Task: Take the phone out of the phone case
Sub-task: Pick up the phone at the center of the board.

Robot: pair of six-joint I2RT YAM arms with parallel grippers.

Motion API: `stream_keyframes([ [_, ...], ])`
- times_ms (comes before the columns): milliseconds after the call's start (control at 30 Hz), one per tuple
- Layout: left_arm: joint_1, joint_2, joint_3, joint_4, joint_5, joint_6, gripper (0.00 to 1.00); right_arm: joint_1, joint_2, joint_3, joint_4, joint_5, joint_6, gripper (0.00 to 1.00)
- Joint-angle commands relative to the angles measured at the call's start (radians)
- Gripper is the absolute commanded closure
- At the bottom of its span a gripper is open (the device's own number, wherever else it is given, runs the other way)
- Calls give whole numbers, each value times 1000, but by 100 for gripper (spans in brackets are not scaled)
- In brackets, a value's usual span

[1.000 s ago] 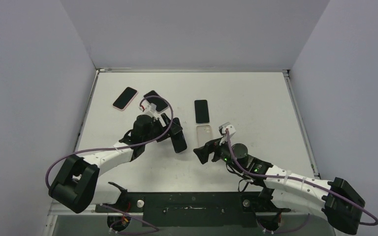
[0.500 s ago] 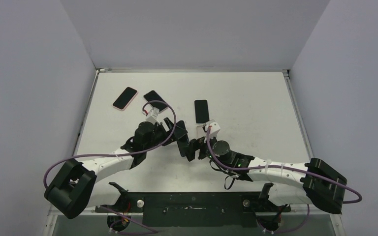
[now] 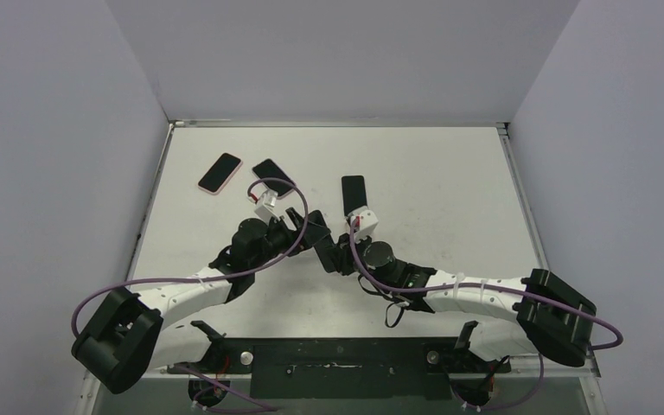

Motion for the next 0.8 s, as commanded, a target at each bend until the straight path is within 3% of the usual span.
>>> stream_keyframes([
  [0,-7,-38,5,176,41,19,83,6,-15,43,67,-46,5,96],
  [67,-7,-46,-2,198,47,30,78,4,-24,39,68,-50,10,100],
  [233,-6,-73,-11,212,48,84,51,-13,-70,17,75,-79,16,100],
  [400,-4,-136,-32,230,27,166,32,-63,-156,-33,101,-153,31,100],
  [667,-1,-272,-93,277,15,276,11,-206,-313,-137,165,-341,72,100],
  [767,2,-291,-106,296,43,287,8,-229,-363,-150,177,-386,67,100],
])
